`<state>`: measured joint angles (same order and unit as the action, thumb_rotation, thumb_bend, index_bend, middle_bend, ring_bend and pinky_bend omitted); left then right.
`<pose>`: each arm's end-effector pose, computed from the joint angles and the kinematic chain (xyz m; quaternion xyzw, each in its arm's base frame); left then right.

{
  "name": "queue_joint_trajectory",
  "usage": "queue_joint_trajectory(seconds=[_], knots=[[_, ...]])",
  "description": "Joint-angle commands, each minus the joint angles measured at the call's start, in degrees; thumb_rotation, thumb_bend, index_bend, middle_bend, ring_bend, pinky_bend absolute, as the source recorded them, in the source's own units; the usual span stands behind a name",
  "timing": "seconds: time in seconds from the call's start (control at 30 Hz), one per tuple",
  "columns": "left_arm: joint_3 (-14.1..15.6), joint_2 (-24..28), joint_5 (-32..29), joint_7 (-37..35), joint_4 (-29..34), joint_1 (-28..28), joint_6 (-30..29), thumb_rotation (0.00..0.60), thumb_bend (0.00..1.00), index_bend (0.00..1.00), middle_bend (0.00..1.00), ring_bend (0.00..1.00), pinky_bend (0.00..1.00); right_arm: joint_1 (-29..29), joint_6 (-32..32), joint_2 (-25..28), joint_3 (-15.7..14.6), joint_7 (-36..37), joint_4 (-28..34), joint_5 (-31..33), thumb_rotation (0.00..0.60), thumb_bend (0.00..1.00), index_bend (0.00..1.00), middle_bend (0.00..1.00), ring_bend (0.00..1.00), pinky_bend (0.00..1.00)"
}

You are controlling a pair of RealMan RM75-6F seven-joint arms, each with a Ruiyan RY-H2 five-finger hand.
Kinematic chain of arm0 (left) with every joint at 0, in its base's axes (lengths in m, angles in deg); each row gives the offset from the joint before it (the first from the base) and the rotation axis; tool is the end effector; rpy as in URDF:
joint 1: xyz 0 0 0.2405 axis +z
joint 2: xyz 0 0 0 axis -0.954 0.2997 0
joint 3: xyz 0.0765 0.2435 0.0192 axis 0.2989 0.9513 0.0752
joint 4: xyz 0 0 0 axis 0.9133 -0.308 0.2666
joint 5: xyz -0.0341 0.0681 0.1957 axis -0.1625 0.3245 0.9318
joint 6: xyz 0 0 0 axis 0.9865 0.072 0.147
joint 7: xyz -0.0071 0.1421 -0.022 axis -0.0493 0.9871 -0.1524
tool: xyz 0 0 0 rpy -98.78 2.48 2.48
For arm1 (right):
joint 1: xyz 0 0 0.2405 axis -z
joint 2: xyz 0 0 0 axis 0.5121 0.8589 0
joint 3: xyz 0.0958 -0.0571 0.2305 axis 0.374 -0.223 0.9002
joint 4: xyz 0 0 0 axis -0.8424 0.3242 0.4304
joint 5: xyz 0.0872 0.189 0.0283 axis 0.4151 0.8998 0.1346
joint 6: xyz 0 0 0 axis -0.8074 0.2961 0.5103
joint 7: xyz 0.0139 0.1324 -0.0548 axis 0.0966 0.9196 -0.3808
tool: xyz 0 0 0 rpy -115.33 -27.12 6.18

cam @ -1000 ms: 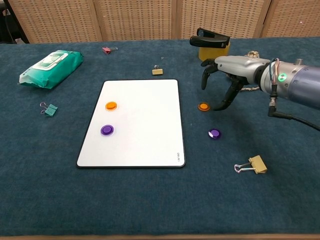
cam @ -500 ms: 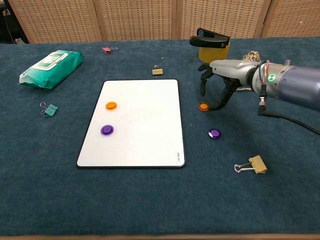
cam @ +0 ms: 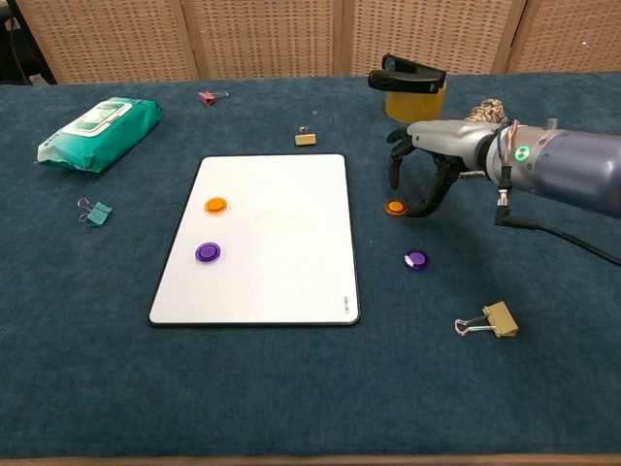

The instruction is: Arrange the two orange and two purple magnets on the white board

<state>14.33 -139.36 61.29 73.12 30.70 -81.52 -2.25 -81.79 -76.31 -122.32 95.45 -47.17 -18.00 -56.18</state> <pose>-0.2872 0.1935 0.1904 -0.6024 -0.4201 -0.4003 0.5480 -0.1456 -0.3990 -0.0525 0.7417 -0.4311 0.3054 0.4133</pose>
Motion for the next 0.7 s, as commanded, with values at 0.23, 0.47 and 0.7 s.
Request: queue_joint_trajectory(seconds=[0.23,0.47,0.7], knots=[[-0.14,-0.08,0.23,0.19,0.05,0.13,0.19,0.6,0.1,0.0,0.0,0.0,0.0,-0.46,0.76,-0.54,-0.7,0.25,-2.01,1.87,0.6,0.27,0.4,0.0,0.0,0.0],[-0.21,-0.09,0.36,0.16,-0.02,0.24,0.25,0.6,0.1,0.0,0.0,0.0,0.0,-0.64,1.08,-0.86,-0.98,0.94,-2.84,2.1,0.6,0.27,0.41,0.0,0.0,0.0],[-0.41,-0.16,0.27,0.3,0.03,0.37,0.29,0.6,0.1,0.0,0.0,0.0,0.0,-1.17,1.68,-1.76,-0.95,2.52,-3.44,1.39,0.6,0.27,0.41,0.0,0.0,0.0]])
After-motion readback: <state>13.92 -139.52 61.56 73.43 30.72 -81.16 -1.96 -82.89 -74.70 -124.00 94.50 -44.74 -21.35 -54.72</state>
